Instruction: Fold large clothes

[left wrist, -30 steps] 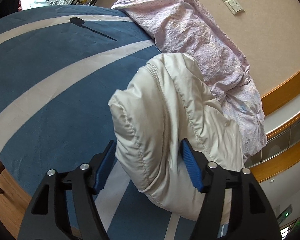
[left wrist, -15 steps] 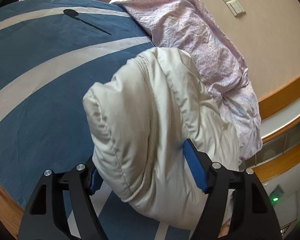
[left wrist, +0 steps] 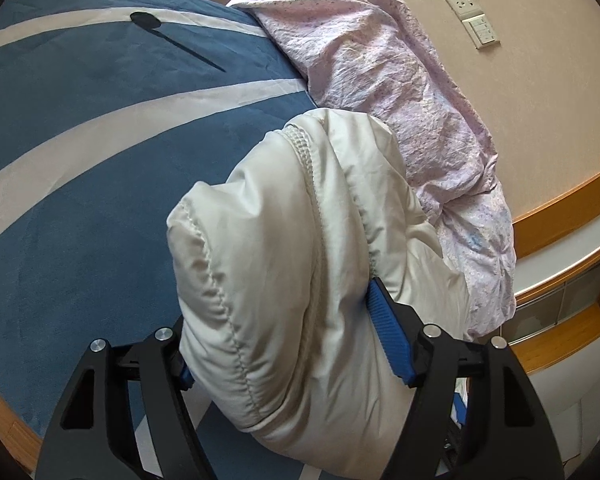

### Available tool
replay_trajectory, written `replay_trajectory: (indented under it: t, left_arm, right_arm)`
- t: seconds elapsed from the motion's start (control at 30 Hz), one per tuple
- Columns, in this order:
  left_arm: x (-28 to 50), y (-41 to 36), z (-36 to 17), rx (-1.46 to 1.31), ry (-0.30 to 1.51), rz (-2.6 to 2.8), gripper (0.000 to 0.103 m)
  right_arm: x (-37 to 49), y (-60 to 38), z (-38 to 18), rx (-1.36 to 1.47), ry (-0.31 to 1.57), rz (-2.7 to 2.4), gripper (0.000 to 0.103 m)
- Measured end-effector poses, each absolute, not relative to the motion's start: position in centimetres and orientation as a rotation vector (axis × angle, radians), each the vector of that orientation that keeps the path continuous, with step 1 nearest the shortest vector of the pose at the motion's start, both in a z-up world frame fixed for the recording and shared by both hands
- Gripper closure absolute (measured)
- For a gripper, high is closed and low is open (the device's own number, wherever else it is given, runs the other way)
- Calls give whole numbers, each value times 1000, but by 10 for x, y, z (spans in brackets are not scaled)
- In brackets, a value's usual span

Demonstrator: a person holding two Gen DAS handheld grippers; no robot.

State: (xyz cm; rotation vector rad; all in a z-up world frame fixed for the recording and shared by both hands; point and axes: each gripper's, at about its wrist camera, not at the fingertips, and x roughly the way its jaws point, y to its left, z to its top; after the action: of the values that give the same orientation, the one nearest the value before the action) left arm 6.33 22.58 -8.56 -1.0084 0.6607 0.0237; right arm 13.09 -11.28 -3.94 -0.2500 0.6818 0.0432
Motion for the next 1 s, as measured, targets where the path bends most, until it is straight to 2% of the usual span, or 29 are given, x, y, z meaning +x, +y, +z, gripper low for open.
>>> replay_trajectory:
  t: [0.13, 0.2, 0.4, 0.77, 1.0]
  left_arm:
    - [66, 221, -74, -971, 634, 17, 43]
    - [67, 218, -66, -950, 618, 13, 51]
    - [73, 202, -32, -860, 548, -47, 63]
    - [76, 128, 45, -621, 393, -238, 65]
    - [70, 96, 69, -526, 350, -284, 65]
  right_arm:
    - [142, -108, -44, -288, 717, 47, 9]
    - [146, -105, -48, -306, 727, 47, 8]
    - [154, -99, -55, -338, 747, 45, 8]
    - [161, -99, -59, -338, 728, 72, 8]
    - [144, -127, -42, -254, 687, 118, 11]
